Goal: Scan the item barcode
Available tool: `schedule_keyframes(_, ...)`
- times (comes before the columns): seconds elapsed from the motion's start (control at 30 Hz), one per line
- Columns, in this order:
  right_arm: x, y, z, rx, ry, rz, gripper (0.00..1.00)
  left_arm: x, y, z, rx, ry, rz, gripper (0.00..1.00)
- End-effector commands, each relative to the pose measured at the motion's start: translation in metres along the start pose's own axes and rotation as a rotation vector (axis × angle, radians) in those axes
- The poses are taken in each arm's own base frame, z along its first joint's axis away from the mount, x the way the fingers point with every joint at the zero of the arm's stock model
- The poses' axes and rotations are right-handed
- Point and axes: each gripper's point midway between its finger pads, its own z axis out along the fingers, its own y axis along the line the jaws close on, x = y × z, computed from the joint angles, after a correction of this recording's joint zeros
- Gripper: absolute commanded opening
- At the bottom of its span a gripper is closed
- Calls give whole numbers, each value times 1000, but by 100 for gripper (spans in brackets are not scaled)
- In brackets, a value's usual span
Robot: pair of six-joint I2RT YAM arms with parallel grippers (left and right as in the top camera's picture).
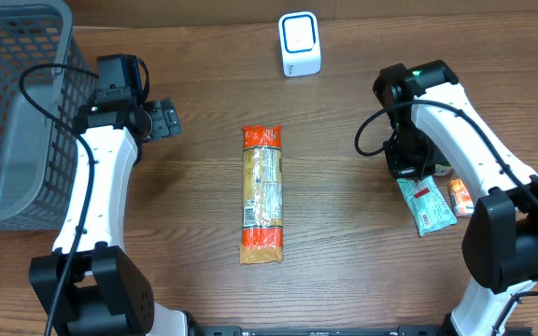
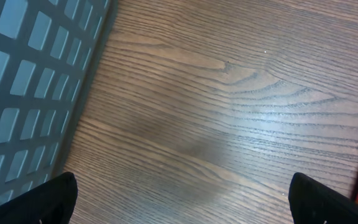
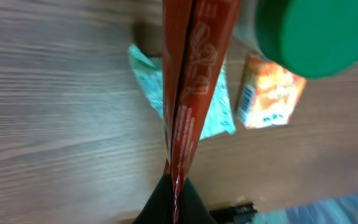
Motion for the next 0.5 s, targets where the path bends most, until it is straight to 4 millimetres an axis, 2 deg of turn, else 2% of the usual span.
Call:
schedule_keyframes(0.0,0,-10,-3,42,-16,41,4,-6,0,-3,-3,-16,-4,100)
schedule_keyframes(0.47,3,-15,-3,70,-3,29,4,-6,0,-3,-3,-16,-4,100)
